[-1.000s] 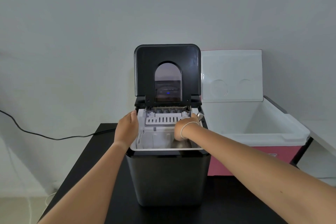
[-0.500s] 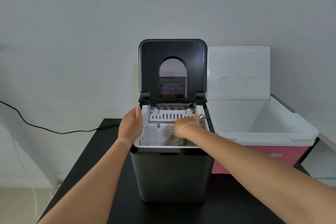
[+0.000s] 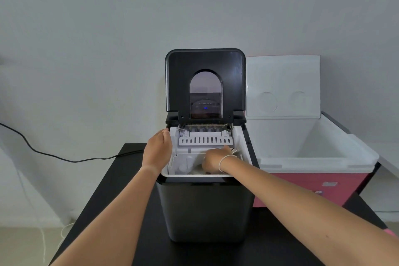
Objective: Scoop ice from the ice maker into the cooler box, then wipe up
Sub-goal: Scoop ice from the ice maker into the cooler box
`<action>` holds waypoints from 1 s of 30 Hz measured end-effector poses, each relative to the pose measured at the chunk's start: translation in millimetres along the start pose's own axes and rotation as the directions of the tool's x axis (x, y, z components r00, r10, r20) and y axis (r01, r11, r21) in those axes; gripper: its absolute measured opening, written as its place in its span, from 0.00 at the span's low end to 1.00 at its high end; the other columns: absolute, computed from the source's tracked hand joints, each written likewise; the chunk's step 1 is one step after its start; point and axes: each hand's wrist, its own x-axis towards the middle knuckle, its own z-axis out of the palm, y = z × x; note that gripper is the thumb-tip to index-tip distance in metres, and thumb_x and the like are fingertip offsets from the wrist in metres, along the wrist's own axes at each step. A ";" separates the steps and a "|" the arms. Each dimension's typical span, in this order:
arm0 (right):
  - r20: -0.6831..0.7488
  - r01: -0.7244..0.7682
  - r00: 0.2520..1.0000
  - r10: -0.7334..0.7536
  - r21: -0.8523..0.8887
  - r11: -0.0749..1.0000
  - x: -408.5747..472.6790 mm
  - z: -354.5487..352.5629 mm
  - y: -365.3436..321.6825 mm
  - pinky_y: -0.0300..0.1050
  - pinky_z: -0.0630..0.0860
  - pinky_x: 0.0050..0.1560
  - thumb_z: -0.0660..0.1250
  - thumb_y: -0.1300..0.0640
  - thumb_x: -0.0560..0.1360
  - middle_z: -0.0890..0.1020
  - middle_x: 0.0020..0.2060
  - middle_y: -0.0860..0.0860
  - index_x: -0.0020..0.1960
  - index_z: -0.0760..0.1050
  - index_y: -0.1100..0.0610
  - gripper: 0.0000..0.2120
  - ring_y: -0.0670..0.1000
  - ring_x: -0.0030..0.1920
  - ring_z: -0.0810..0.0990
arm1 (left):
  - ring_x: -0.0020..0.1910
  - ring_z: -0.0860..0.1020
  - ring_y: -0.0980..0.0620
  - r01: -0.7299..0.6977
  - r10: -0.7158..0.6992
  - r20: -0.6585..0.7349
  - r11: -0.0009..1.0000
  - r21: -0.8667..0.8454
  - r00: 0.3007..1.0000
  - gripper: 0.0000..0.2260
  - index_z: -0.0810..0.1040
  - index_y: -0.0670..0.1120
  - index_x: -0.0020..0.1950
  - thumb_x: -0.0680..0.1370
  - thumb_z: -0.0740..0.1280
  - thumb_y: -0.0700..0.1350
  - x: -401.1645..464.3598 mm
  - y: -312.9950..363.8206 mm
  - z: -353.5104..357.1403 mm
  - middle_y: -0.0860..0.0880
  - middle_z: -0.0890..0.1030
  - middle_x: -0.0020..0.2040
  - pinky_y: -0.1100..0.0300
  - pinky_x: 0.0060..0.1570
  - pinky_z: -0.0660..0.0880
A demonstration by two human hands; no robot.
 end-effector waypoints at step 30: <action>-0.089 -0.106 0.976 0.200 0.611 0.784 -20.7 -31.8 34.7 0.51 0.64 0.52 0.58 0.58 0.73 0.75 0.30 0.53 0.31 0.65 0.56 0.11 0.54 0.37 0.73 | 0.50 0.75 0.42 0.035 -0.036 -0.009 0.996 -0.088 0.999 0.18 0.76 0.44 0.59 0.82 0.48 0.44 -8.2 8.0 -4.1 0.42 0.80 0.46 0.54 0.49 0.69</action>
